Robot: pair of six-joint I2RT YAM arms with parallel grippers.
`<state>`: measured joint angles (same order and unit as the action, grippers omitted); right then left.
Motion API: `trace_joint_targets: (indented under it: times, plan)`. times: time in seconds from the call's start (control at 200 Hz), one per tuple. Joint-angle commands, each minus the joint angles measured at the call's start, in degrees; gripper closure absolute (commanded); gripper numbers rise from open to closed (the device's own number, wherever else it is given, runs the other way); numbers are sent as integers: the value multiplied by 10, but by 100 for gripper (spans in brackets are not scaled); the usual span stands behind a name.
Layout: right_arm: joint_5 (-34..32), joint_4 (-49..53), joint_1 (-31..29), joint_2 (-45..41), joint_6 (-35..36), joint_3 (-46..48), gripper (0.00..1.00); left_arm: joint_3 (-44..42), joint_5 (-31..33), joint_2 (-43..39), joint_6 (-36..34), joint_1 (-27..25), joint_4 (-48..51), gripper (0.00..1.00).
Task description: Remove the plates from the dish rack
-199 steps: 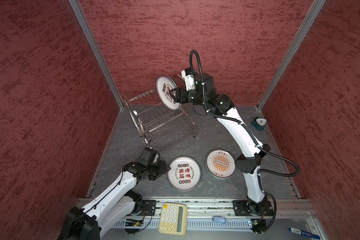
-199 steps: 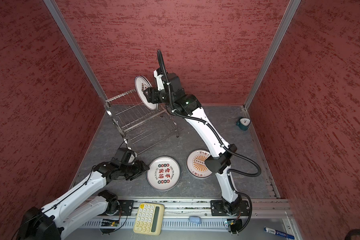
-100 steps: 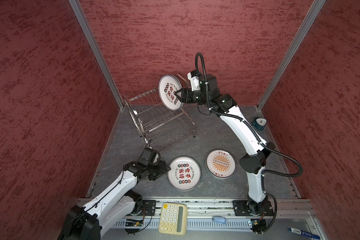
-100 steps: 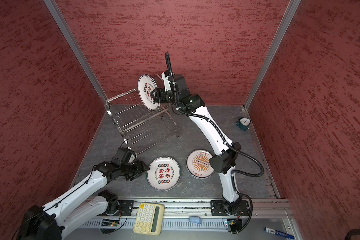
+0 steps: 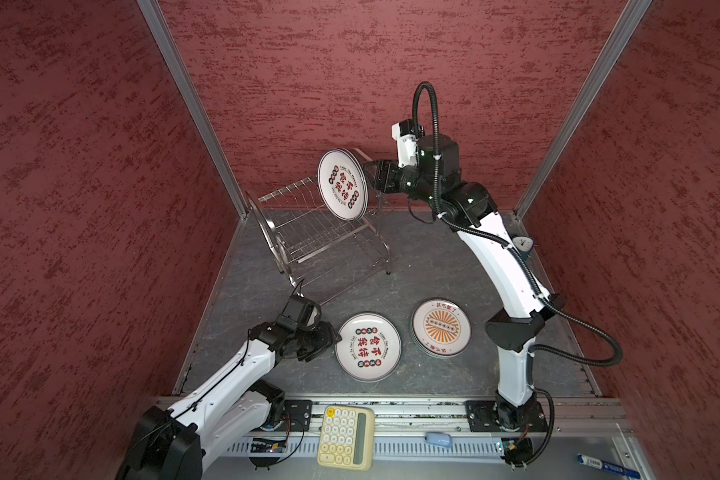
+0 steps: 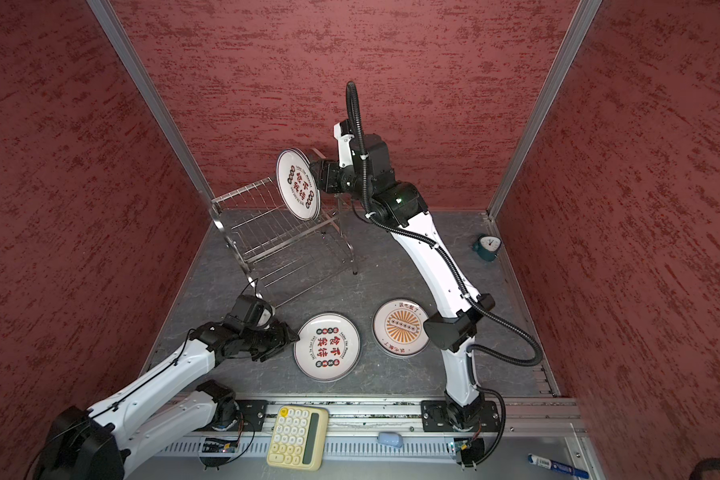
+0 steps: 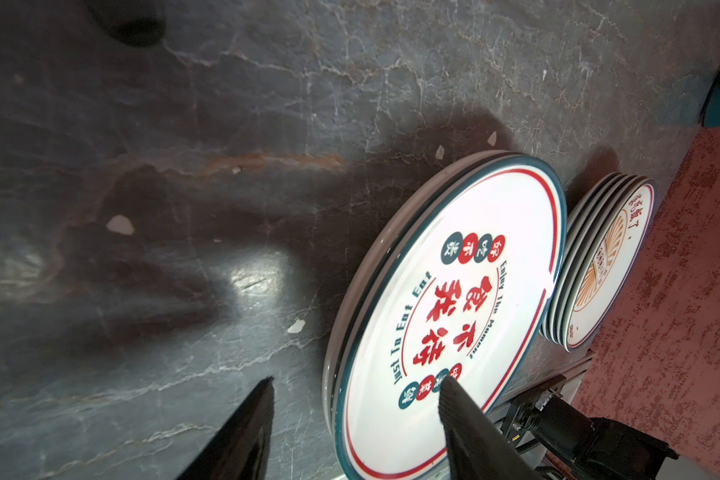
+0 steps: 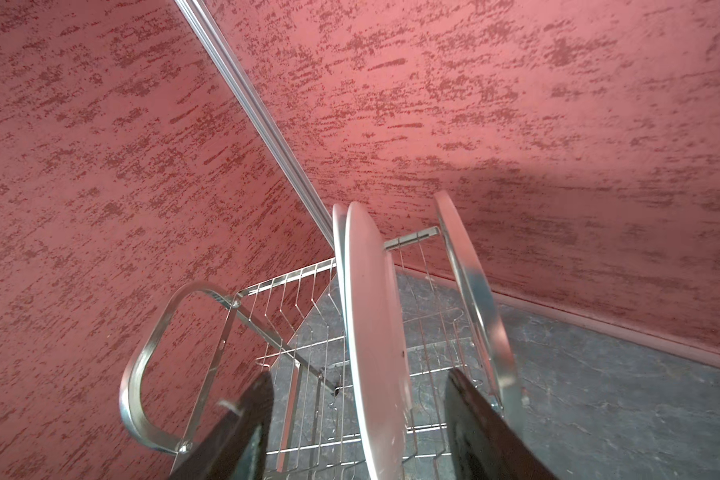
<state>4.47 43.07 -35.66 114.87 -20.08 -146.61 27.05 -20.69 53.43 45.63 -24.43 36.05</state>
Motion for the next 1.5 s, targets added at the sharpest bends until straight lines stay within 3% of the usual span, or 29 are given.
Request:
trace_joint_targets:
  times: [0.0,0.441,1.037,1.232,1.493]
  plan:
    - [-28,-4,-5,2,18,2,44,5,6,-7,-9,4,-8,36]
    - [-67,12,-79,10,65,-33,47,3,4,-5,-9,4,-13,36]
    - [-99,12,-83,60,60,-59,42,14,16,-38,-20,9,31,36]
    - [-138,11,-87,60,73,-61,42,11,14,-37,-23,14,29,36]
    - [-253,11,-120,44,116,-57,42,44,24,-36,-38,9,56,37]
